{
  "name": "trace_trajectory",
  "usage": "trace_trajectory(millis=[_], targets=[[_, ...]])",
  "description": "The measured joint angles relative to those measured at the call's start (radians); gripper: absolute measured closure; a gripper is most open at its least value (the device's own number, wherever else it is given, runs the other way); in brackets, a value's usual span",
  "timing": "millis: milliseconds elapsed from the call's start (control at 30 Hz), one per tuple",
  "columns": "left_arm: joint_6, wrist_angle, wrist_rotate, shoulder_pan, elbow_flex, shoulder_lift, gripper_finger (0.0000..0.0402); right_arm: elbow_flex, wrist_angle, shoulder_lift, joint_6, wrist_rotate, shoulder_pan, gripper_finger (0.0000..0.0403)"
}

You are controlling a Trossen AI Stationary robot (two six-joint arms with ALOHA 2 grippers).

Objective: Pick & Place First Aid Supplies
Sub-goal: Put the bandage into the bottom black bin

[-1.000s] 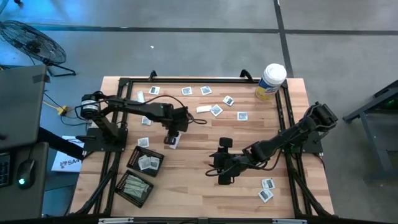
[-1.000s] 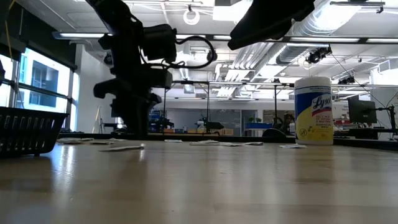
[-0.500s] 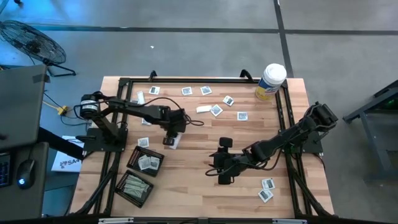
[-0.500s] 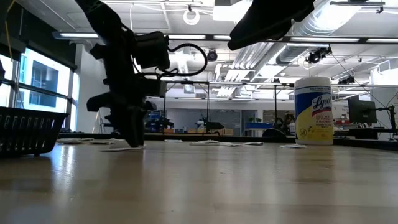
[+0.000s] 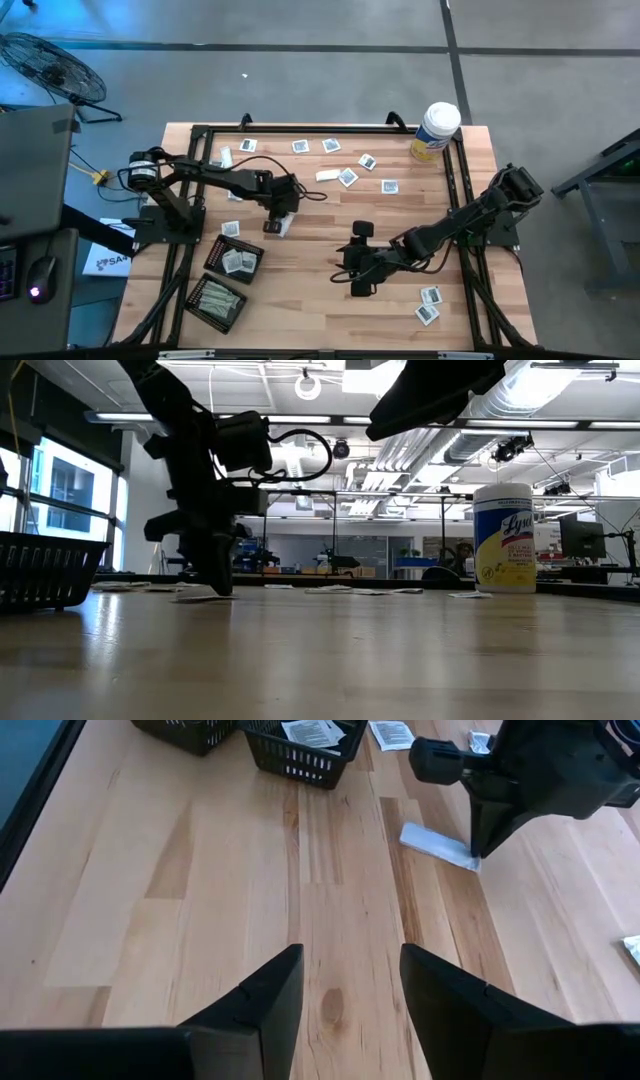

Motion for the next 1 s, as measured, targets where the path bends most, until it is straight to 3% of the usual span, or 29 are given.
trace_trajectory(millis=[233, 467, 767, 1000], targets=[[-0.078, -0.024, -0.089, -0.010, 0.007, -0.007, 0.0398, 0.000, 0.000, 0.000, 0.000, 0.000, 0.000, 0.0240], [-0.288, -0.286, -0.146, -0.045, 0.098, -0.069, 0.0400, 0.000, -0.001, 0.000, 0.000, 0.000, 0.000, 0.0240], [-0.708, -0.726, -0.223, -0.189, 0.283, -0.215, 0.0401, 0.000, 0.000, 0.000, -0.003, 0.003, 0.000, 0.0240], [-1.282, -0.895, -0.353, -0.432, 0.303, -0.362, 0.0401, 0.000, 0.000, 0.000, -0.032, -0.006, 0.000, 0.0240]])
